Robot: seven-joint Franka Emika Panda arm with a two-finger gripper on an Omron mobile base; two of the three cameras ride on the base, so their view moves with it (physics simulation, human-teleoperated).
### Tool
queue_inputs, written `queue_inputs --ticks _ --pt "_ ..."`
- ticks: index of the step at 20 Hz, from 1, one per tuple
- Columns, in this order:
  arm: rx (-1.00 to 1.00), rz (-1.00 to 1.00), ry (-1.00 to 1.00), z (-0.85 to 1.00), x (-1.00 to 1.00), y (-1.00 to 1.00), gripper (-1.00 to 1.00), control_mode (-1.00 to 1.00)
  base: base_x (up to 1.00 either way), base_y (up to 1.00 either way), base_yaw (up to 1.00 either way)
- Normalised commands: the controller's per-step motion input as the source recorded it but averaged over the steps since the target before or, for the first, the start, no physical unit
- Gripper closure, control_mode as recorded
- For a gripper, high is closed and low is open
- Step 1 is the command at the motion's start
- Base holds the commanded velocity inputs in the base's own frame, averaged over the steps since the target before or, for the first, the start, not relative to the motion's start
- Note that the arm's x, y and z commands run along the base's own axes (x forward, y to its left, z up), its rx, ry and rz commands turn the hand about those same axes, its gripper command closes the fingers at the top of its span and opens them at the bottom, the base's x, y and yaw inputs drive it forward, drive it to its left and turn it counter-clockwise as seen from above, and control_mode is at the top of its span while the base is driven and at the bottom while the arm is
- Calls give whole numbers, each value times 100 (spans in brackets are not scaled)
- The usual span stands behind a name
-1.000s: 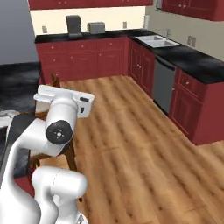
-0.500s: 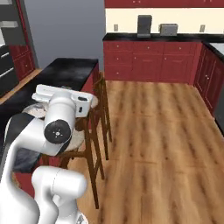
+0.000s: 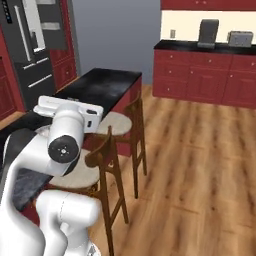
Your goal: Take the lemon wedge from the fridge and place it on the plate with fish on the dining counter.
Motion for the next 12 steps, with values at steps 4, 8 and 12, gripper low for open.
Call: queue_inputs --ticks 4,8,12 --pt "0 0 0 0 0 0 100 100 100 8 15" --pt "0 0 0 0 0 0 100 100 94 39 24" --pt "0 0 0 0 0 0 100 100 29 49 36"
